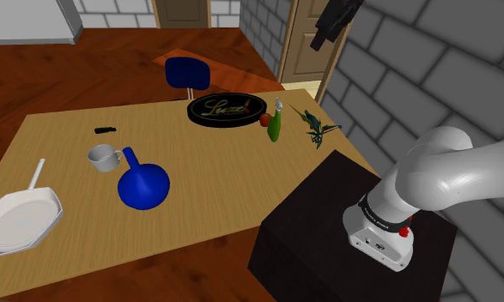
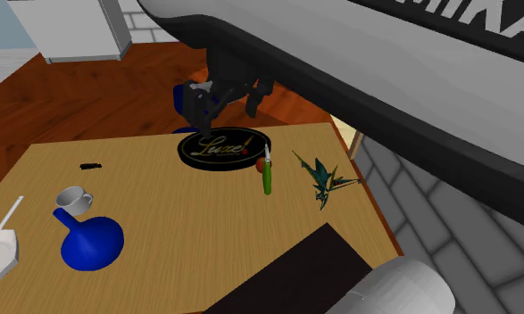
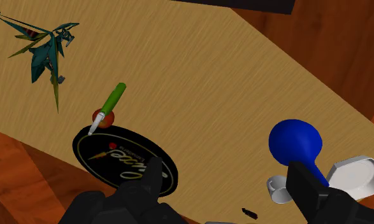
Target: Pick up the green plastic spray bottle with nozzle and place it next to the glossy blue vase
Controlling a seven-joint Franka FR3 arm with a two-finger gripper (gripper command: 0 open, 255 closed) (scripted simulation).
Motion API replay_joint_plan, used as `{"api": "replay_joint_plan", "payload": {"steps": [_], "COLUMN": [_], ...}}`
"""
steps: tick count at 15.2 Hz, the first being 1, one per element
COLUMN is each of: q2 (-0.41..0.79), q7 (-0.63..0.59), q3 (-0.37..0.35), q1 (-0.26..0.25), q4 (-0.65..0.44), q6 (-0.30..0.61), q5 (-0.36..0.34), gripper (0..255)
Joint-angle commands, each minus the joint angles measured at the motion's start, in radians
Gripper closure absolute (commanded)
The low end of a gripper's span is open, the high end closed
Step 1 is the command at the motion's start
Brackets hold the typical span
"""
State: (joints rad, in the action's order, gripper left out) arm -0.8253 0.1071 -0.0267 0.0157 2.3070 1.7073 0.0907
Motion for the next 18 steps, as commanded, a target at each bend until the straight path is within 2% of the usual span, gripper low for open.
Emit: {"api": "replay_joint_plan", "payload": {"steps": [1, 10, 18], "q2": [0.0, 0.213, 0.455], "q7": [0.0, -0.002, -0.006], "q3": [0.0, 0.041, 0.084], "q1": [0.0, 0.058, 0.102], "q4": [0.0, 0.066, 0.051], "q6": [0.0, 0.242, 0.438], "q5": [0.0, -0.026, -0.038], "gripper": [0, 0, 0]}}
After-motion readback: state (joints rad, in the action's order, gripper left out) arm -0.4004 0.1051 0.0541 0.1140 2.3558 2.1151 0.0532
